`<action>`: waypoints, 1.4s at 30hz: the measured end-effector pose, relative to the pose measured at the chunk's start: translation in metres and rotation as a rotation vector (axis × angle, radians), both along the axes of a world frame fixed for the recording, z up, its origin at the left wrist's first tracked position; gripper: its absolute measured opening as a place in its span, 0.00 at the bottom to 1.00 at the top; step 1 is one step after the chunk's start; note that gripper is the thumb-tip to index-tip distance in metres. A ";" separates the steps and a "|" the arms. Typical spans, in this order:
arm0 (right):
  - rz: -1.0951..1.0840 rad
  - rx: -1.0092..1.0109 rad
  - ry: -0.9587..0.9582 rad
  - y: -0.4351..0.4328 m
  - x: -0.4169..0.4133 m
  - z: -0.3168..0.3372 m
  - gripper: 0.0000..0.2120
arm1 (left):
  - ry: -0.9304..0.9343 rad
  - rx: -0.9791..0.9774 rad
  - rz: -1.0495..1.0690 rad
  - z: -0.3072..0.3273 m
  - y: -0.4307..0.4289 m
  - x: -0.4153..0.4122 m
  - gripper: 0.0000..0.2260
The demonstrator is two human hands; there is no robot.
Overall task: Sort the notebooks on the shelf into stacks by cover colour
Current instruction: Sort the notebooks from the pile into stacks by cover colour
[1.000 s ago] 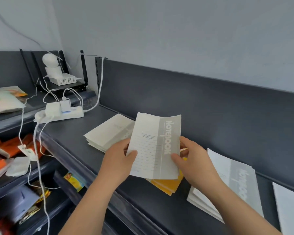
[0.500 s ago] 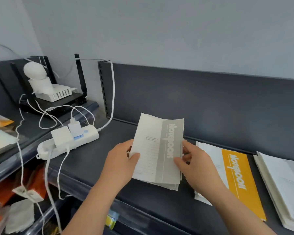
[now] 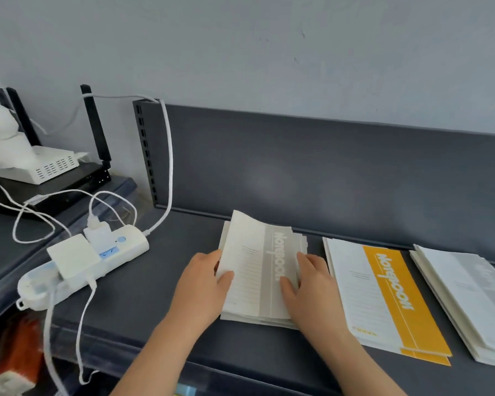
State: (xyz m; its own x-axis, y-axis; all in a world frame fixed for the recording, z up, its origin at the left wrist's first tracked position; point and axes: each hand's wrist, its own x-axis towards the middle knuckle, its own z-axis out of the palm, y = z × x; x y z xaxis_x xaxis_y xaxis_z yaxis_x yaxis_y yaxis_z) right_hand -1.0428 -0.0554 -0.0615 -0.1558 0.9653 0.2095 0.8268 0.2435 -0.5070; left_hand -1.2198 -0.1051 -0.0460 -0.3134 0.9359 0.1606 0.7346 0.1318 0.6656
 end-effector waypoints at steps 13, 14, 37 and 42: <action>0.057 0.163 -0.038 -0.024 0.023 0.026 0.20 | 0.282 0.101 0.074 0.018 -0.010 0.012 0.17; 0.044 0.174 -0.027 -0.030 0.030 0.027 0.20 | 0.260 0.127 0.050 0.020 -0.012 0.017 0.17; -0.303 0.177 -0.077 -0.112 0.281 0.041 0.18 | 0.206 0.256 -0.389 0.036 -0.030 0.259 0.16; -0.372 0.162 -0.095 -0.131 0.377 0.040 0.19 | 0.185 0.268 -0.458 0.032 -0.039 0.360 0.18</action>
